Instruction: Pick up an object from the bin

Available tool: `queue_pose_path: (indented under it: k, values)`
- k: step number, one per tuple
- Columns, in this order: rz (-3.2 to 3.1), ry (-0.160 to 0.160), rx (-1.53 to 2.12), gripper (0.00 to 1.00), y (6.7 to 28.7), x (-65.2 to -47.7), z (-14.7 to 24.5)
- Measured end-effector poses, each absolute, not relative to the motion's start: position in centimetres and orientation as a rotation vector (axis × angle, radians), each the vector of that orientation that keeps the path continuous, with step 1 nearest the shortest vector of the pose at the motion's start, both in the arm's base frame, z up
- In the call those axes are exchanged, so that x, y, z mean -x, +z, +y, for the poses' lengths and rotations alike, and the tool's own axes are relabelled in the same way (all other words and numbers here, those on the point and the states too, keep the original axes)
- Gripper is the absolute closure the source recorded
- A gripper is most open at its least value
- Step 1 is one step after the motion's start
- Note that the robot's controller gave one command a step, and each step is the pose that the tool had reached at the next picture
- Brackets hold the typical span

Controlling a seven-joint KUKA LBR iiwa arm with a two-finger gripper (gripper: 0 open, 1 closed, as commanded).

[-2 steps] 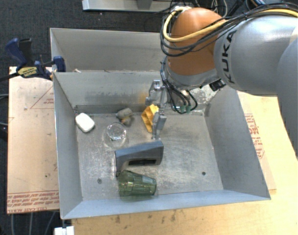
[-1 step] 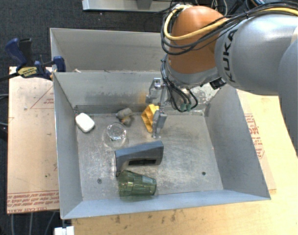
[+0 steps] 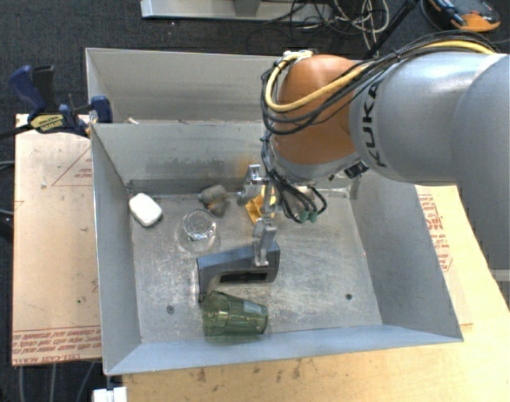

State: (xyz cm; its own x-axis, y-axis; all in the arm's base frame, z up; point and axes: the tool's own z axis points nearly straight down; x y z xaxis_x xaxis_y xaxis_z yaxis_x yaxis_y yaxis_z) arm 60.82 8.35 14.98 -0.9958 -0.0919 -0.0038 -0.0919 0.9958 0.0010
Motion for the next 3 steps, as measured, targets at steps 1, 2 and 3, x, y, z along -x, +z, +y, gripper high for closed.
queue_pose_path:
  k: [1,2,3]
  values:
    - [3.071,0.002,0.670,0.00,13.3,-58.8,8.7]
    - [3.064,0.003,0.691,0.00,12.5,-58.5,9.1]
    - [3.071,0.002,0.657,0.00,8.9,-57.1,9.3]
